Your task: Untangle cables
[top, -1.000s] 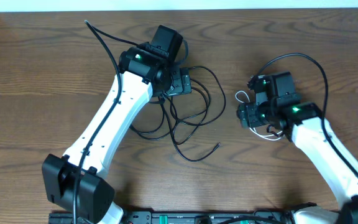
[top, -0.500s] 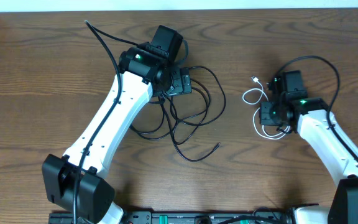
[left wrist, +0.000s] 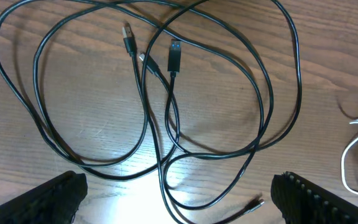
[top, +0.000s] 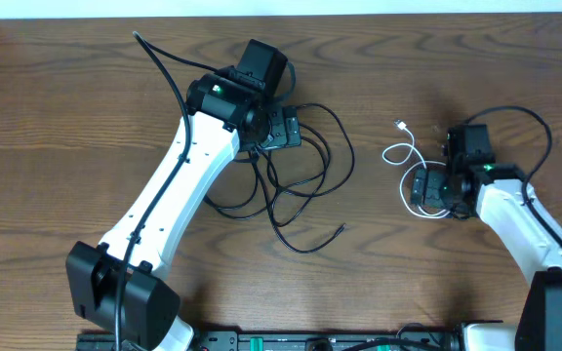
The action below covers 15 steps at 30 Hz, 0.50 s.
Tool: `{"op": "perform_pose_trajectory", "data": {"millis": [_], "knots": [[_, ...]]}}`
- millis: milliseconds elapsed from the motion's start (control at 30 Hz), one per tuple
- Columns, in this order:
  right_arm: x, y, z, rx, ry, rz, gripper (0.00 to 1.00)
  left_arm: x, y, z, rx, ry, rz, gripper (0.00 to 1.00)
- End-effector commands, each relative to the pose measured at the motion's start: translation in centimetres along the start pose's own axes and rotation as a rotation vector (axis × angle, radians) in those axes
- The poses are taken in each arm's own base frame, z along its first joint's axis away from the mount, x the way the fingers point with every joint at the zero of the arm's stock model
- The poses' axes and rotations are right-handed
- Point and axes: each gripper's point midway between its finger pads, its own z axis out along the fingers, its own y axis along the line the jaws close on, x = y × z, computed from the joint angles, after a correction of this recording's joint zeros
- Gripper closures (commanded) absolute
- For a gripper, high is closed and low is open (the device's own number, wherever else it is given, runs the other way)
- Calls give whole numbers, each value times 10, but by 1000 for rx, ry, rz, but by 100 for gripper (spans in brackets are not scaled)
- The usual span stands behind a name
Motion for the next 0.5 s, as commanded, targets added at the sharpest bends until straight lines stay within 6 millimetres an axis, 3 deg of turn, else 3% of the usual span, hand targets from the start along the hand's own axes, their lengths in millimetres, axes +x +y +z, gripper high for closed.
{"op": "perform_pose_trajectory", "data": {"millis": [0, 133, 233, 267, 367, 400, 433, 467], "knots": [[11, -7, 15, 26, 3, 25, 1, -2, 2, -5, -2, -10, 7, 0], [16, -7, 28, 16, -34, 28, 6, -2, 2, -5, -2, -10, 8, 0], [22, -9, 34, 15, -37, 28, 22, -2, 2, -5, -2, -10, 7, 0], [25, -9, 35, 15, -34, 28, 29, -2, 2, -5, -2, -10, 7, 0], [27, -10, 36, 17, -28, 27, 67, -2, 2, -5, -2, -10, 7, 0], [26, -9, 35, 16, -31, 27, 75, -2, 2, -5, -2, -10, 7, 0], [23, -9, 34, 15, -38, 28, 94, -2, 2, -5, -2, -10, 7, 0], [19, -8, 30, 11, -51, 30, 99, -2, 2, -5, -2, -10, 8, 0]]}}
